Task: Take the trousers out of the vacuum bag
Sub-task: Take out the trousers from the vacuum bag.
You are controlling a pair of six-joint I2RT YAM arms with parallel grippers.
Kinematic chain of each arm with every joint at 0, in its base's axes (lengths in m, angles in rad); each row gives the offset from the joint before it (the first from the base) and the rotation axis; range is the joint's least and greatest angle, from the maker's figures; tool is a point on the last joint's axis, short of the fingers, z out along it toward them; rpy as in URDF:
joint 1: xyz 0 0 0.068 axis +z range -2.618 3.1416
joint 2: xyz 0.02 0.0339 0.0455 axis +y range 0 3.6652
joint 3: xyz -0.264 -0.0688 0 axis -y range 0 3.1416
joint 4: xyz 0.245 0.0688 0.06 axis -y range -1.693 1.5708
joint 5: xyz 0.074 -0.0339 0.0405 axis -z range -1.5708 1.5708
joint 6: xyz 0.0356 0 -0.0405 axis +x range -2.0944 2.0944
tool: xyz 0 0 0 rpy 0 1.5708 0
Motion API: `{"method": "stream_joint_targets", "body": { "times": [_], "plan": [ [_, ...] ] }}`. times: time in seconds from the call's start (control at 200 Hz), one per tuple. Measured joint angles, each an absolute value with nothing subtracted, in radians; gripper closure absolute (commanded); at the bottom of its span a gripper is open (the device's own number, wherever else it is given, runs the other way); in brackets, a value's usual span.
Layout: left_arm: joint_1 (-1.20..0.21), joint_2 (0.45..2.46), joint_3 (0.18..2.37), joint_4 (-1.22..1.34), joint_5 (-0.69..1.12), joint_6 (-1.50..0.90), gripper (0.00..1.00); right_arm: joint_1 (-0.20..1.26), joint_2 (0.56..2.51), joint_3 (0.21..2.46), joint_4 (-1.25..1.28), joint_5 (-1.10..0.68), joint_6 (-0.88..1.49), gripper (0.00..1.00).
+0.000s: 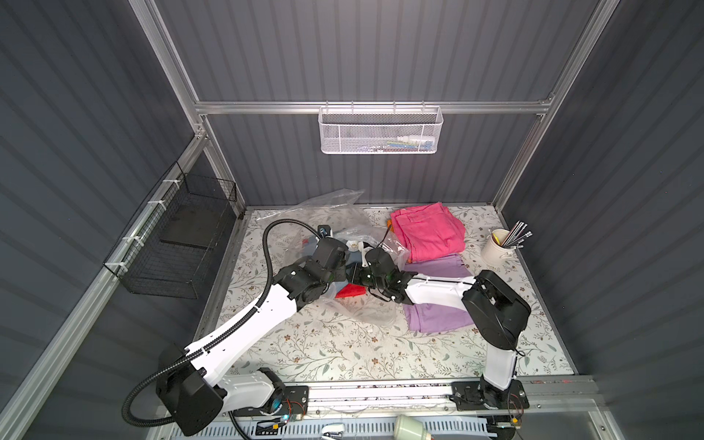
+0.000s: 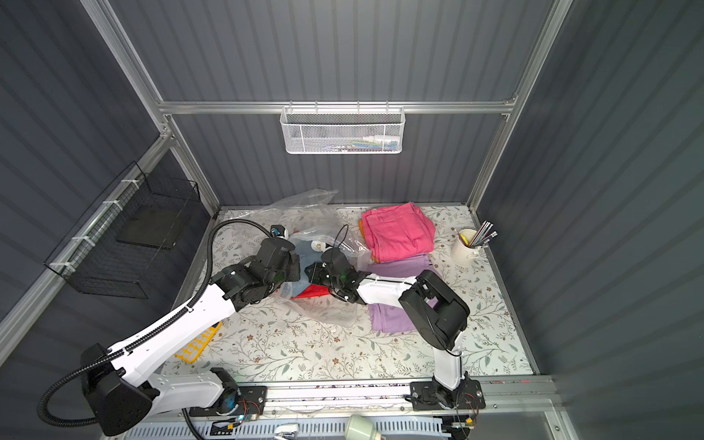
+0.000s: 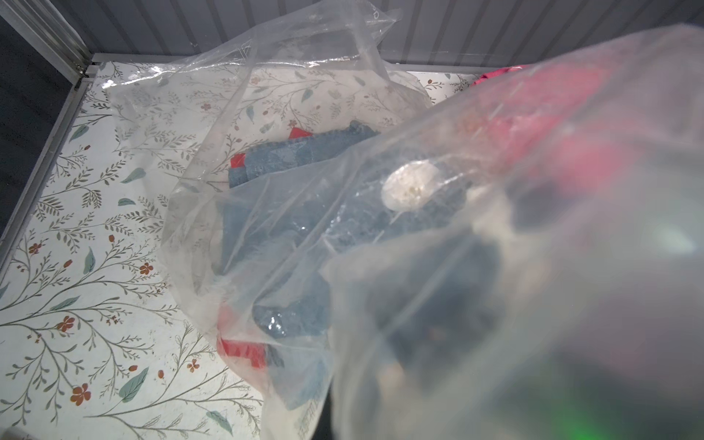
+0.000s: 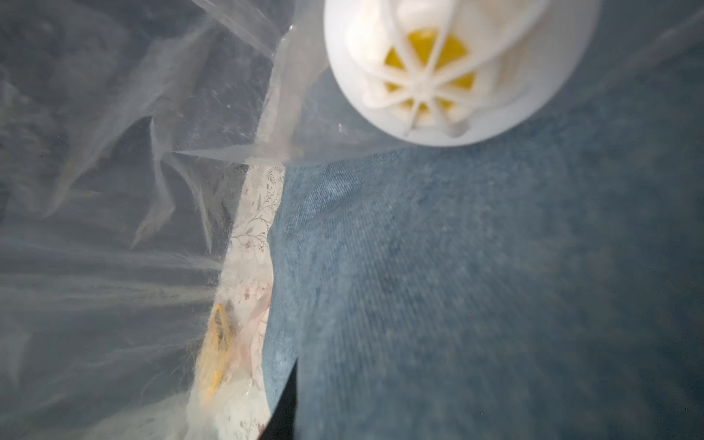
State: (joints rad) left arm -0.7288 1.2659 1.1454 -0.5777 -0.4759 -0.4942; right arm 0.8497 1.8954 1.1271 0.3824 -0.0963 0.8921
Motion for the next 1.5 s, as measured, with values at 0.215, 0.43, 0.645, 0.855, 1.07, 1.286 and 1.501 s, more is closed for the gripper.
{"method": "stream_joint_targets", "body": {
  "times": [0.215,0.43,0.645,0.855,1.07,1.286,1.501],
  "plan": [
    [-0.729,1.269,1.146,-0.575,-0.495,-0.494,1.00,0.876,1.889,1.127,0.377,-0.048,0.878,0.97],
    [-0.729,1.280,1.146,-0.575,-0.512,-0.493,1.00,0.882,1.801,1.127,0.274,-0.057,0.848,0.97],
    [-0.725,1.285,1.146,-0.567,-0.517,-0.491,1.00,0.855,1.708,1.127,0.163,-0.102,0.815,0.98],
    [-0.723,1.296,1.146,-0.563,-0.517,-0.491,1.00,0.863,1.705,1.127,0.140,-0.107,0.787,0.98],
    [-0.712,1.303,1.146,-0.561,-0.521,-0.490,1.00,0.906,1.703,1.140,0.099,-0.050,0.772,0.99],
    [-0.705,1.303,1.143,-0.558,-0.520,-0.491,1.00,0.882,1.662,1.165,0.018,-0.062,0.744,0.99],
    [-0.685,1.303,1.103,-0.524,-0.502,-0.491,1.00,0.838,1.571,1.165,-0.077,-0.085,0.708,0.99]
  ]
}}
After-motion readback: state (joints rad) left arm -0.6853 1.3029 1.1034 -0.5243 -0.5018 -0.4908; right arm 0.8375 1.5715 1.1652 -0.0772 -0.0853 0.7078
